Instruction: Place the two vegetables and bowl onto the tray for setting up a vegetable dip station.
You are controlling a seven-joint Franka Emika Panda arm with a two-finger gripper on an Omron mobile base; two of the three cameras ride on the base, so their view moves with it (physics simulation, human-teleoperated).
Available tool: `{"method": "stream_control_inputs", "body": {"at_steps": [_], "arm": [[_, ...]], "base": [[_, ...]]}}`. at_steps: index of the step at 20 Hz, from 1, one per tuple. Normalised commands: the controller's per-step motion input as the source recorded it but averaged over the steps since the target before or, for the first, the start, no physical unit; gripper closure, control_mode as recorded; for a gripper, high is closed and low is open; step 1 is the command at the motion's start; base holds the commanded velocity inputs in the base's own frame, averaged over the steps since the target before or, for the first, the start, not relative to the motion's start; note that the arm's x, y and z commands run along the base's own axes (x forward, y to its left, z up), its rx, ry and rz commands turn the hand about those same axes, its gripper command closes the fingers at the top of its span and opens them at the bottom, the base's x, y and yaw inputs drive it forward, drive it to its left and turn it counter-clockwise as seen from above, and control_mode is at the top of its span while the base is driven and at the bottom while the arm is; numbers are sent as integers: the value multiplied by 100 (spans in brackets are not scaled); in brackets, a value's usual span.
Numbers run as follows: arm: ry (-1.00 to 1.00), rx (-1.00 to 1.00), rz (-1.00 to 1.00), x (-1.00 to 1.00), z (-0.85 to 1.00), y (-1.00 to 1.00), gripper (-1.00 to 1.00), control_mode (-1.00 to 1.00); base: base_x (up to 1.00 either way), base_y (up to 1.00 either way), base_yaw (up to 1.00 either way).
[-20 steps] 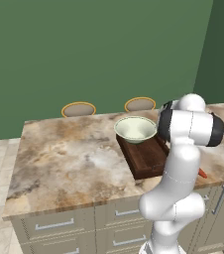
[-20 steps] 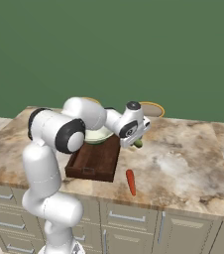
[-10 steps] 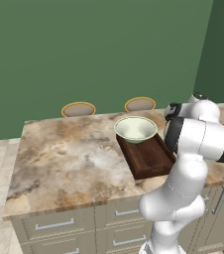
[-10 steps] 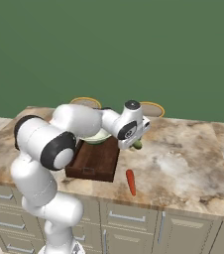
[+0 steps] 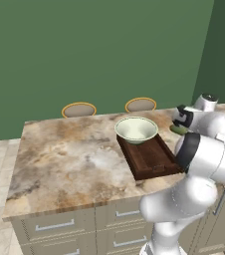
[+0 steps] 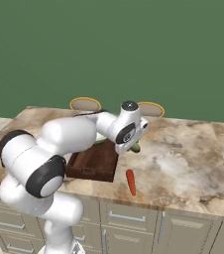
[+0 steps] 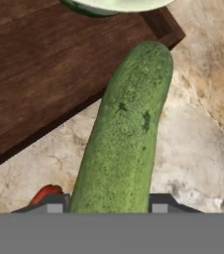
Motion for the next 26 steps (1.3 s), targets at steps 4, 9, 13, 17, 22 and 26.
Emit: {"method": "stream_control_inputs", "body": {"at_steps": [4, 9, 13, 17, 22, 26], "arm": [[1, 0, 9, -34, 18, 23, 100, -100], [3, 0, 12, -20, 21, 34, 100, -100], [1, 0, 14, -11, 8, 40, 100, -100], [0, 0, 14, -9, 0, 38, 100, -100], [-2, 0, 15, -5, -5, 30, 100, -100], [-7, 0, 12, 0, -11, 15, 100, -100]], "base": [[0, 0, 0], [0, 0, 0], [0, 0, 0], [0, 0, 0], [0, 0, 0], [0, 0, 0]]}}
